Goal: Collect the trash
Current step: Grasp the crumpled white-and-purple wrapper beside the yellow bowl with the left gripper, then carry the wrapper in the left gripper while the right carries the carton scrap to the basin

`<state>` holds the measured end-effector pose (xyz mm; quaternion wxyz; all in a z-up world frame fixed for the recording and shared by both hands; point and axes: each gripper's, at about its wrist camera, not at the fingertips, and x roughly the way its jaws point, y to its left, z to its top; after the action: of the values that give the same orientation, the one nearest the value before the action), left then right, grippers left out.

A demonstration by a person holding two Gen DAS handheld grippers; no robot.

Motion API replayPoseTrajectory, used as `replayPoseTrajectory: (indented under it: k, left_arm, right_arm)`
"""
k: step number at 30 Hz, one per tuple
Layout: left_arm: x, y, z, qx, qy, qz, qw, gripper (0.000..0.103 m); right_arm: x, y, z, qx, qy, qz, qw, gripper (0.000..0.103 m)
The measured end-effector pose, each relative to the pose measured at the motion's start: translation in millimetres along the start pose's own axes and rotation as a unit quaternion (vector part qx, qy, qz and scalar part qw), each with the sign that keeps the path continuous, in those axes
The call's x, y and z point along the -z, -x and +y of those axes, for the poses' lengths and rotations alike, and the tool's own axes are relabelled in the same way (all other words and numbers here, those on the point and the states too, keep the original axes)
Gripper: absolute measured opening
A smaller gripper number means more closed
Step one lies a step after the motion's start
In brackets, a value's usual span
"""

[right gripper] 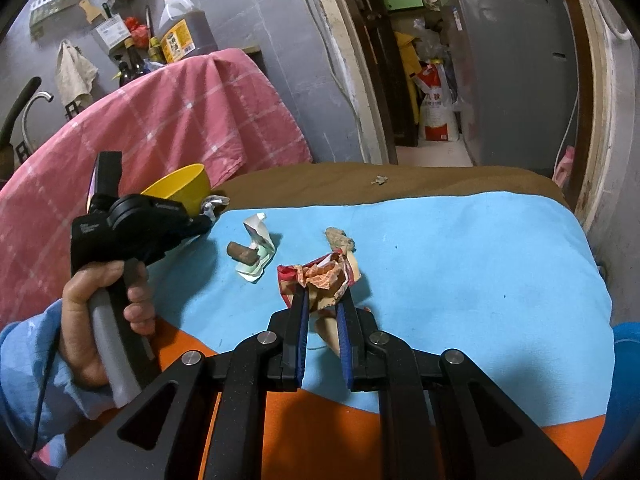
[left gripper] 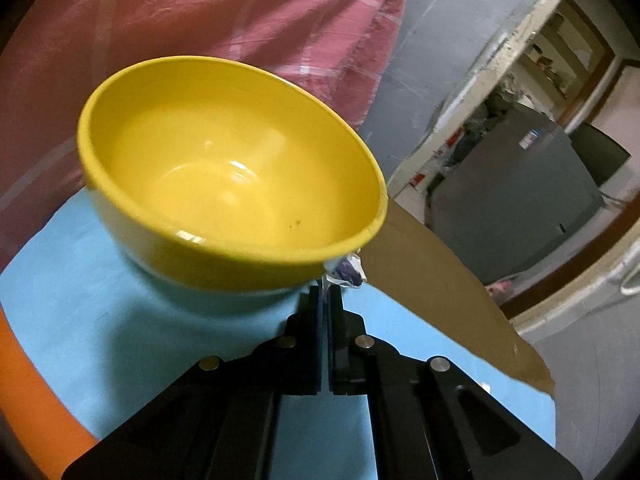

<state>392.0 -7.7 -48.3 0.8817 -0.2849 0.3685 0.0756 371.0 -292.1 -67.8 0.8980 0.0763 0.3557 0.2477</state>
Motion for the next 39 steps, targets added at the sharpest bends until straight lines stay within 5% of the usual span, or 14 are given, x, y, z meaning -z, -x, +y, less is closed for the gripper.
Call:
replayPoseTrajectory:
  k: [9, 17, 23, 30, 39]
  left_arm:
    - [17.7, 25.1, -4.1, 0.013, -0.082, -0.001, 0.9965, 0.0]
    - [54.0, 59.6, -19.4, 0.055, -0.191, -0.027, 0.9797, 0.0]
    - [69.2, 64.8, -28.9, 0.069, -0.208, -0.019, 0.9756, 0.0]
    - [74.2, 53.1, -20.9, 0.064, -0.225, 0.013, 0.9721, 0.0]
    - [72.3, 37.3, -5.7, 0.077, -0.203, 0.052, 0.9748, 0.0]
  right_arm:
    - [0.9, 4.9, -4.0, -0.006, -0.001, -0.009, 1.0, 0.011]
    - [4.3, 19.6, 1.3, 0.001, 0.012, -0.043, 0.999, 0.011]
    - [6.6, 17.9, 5.0, 0.004, 0.018, -0.037, 0.999, 0.012]
    - [-1.9, 0.5, 5.9, 0.022, 0.006, -0.006, 1.0, 0.047]
    - [-10.1, -27.9, 12.6, 0.048, 0.016, 0.04, 0.998, 0.065]
